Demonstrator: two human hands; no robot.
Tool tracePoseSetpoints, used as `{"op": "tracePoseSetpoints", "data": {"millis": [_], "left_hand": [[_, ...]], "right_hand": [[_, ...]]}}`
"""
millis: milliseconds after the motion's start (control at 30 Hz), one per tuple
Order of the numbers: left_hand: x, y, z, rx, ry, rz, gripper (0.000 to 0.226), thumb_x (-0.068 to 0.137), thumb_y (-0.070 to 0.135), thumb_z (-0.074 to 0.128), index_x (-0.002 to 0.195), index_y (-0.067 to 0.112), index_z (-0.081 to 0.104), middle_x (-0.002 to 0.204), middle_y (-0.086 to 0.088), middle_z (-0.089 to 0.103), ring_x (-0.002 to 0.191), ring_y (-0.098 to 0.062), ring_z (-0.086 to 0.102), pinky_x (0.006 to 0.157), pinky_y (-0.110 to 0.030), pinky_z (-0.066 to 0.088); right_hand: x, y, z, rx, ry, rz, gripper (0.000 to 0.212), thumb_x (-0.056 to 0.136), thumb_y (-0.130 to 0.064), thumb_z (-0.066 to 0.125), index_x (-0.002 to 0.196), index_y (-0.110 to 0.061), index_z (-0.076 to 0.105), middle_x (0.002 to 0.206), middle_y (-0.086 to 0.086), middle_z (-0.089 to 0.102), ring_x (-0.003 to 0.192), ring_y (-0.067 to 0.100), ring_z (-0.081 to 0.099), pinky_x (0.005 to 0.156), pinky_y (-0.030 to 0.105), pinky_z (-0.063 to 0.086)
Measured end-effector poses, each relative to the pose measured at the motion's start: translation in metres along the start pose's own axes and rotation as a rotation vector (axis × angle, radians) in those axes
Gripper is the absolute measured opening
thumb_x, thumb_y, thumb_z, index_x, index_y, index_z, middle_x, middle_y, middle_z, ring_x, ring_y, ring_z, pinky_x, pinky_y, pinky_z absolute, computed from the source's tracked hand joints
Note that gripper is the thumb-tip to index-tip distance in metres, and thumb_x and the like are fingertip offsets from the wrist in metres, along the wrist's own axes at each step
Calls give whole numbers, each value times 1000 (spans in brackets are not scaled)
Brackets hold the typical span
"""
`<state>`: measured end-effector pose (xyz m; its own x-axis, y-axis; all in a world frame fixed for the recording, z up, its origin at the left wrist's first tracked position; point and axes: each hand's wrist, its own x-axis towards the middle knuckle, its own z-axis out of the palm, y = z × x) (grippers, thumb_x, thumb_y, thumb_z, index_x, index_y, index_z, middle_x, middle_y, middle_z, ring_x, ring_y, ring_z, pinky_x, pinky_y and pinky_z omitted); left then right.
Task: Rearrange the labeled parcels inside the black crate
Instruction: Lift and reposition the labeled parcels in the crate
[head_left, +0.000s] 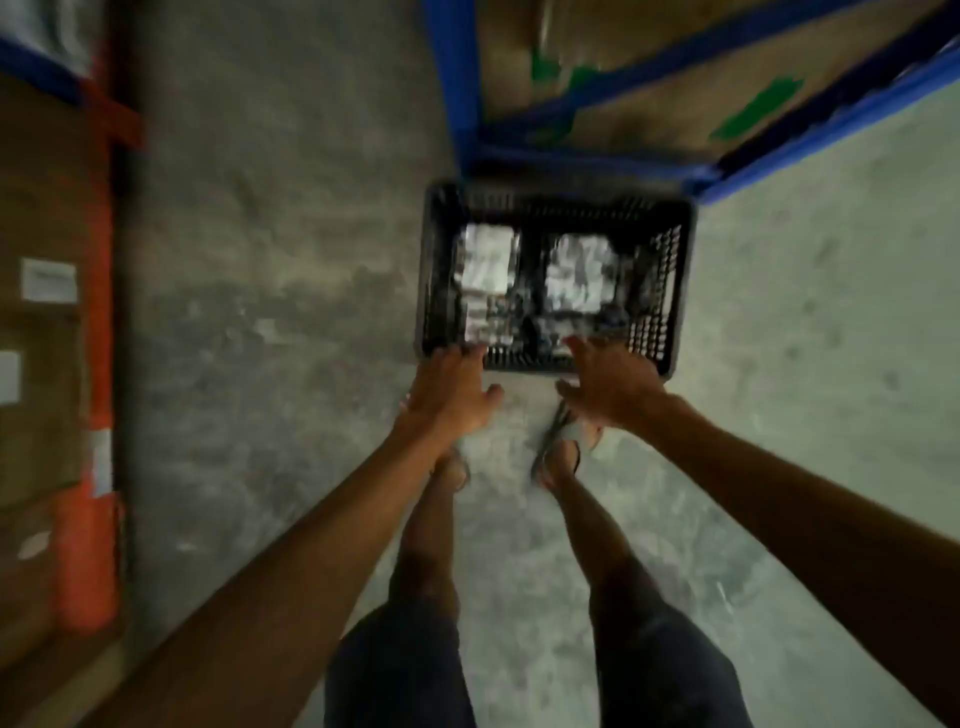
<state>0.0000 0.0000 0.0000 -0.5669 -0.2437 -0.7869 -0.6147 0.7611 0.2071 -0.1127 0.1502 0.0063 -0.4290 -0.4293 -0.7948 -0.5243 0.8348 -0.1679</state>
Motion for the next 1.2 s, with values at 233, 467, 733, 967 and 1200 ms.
{"op": "tracePoseSetpoints", "data": {"millis": [233,467,733,967,1200], "left_hand": [[211,-43,109,84,39,15,56,93,36,52,142,9,48,147,-19,48,134,-38,46,106,-47,45],[381,-97,155,437,146,49,89,92,21,61,159,2,5,167,-19,2,155,-34,1,125,-43,14],[442,-114,167,969,265,76,81,101,37,34,156,-1,-11,167,-17,-12,155,-31,-10,125,-46,6],[475,-130,193,950,475,40,62,106,19,14,152,-3,-20,165,-21,-16,154,-37,-10,125,-48,5],[473,-129,189,983,488,17,59,106,13,14,153,-3,-19,164,-23,-18,154,-36,-10,124,-45,7]], "right_hand": [[216,37,126,-82,104,-118,56,89,-22,53,143,-15,40,134,22,55,118,38,58,91,46,53],[395,48,184,-313,292,-301,91,82,-2,64,156,-11,11,165,15,5,152,33,8,113,51,30],[470,43,198,-642,446,-434,66,90,-4,12,154,2,1,163,25,-5,151,40,-1,119,53,19],[514,48,219,-809,749,-496,58,82,-12,27,122,3,66,124,29,66,111,45,65,74,51,59],[501,42,208,-988,665,-425,66,90,-13,-2,153,3,5,160,30,12,146,46,20,101,57,41]]}}
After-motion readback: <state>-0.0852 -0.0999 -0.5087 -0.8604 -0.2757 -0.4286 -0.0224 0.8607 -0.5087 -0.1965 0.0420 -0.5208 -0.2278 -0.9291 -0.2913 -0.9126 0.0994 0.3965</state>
